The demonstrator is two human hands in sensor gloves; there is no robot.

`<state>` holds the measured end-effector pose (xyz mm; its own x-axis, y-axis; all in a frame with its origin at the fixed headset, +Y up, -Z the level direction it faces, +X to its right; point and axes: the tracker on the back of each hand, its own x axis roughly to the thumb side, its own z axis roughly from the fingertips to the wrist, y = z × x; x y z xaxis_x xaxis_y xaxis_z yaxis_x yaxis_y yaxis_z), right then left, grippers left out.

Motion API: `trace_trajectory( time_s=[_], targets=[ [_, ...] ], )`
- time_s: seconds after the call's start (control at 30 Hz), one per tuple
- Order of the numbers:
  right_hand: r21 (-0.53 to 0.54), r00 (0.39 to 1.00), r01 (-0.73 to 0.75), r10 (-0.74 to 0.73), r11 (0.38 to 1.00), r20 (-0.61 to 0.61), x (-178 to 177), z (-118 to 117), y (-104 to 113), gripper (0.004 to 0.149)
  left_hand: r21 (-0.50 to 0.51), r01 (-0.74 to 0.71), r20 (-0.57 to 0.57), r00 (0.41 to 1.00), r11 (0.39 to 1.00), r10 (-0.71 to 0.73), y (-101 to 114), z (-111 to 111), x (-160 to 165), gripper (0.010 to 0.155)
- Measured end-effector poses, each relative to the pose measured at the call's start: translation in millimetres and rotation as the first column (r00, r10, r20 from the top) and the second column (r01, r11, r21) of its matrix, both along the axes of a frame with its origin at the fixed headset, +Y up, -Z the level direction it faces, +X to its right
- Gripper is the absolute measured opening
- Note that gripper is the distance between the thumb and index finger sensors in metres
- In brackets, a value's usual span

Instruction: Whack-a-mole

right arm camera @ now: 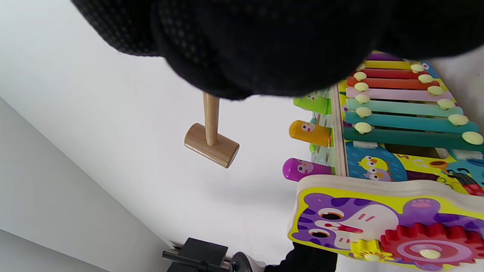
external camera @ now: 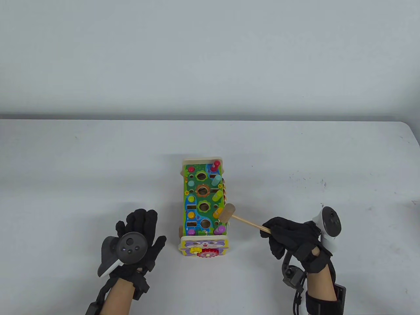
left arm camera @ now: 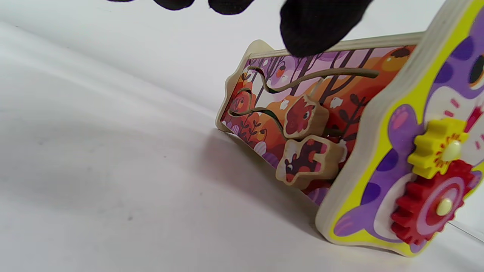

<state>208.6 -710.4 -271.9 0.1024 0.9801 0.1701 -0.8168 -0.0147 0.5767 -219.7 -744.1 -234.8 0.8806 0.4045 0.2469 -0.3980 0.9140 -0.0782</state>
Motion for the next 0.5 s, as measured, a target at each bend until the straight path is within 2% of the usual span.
trace_trajectory(
  time_s=[0.07, 0.1, 0.2, 0.27, 0.37, 0.5],
  targets=[
    [-0.013, 0.996, -0.090, 0.090, 0.996, 0.000, -2.3, 0.0, -1.7, 0.048, 0.000, 0.000, 0.000, 1.000, 1.000, 0.000, 0.0, 0.0, 0.0, 0.079],
    [-0.012, 0.971, -0.237, 0.237, 0.971, 0.007, -3.7, -0.4, -4.3, 0.048, -0.005, -0.001, -0.001, 1.000, 1.000, 0.001, 0.4, 0.3, -0.1, 0.079],
    [-0.014, 0.950, -0.310, 0.311, 0.951, 0.040, -4.2, -1.8, -7.1, 0.048, -0.010, -0.002, -0.003, 1.000, 1.000, 0.002, 0.6, 0.4, -0.3, 0.079],
    [-0.017, 0.965, -0.257, 0.257, 0.966, 0.042, -4.2, -2.3, -7.2, 0.048, -0.009, -0.003, -0.004, 1.000, 1.000, 0.003, 0.5, 0.3, -0.5, 0.079],
    [0.024, 0.994, -0.095, 0.094, 0.995, 0.046, -5.3, -1.8, -3.2, 0.048, -0.011, -0.007, -0.002, 1.000, 1.000, 0.007, 0.3, 0.1, -0.6, 0.079],
    [0.079, 0.993, 0.053, -0.061, 0.995, 0.100, -5.8, -1.1, 1.1, 0.048, -0.012, -0.011, -0.002, 1.000, 1.000, 0.011, 0.2, 0.1, -0.8, 0.079]
  ],
)
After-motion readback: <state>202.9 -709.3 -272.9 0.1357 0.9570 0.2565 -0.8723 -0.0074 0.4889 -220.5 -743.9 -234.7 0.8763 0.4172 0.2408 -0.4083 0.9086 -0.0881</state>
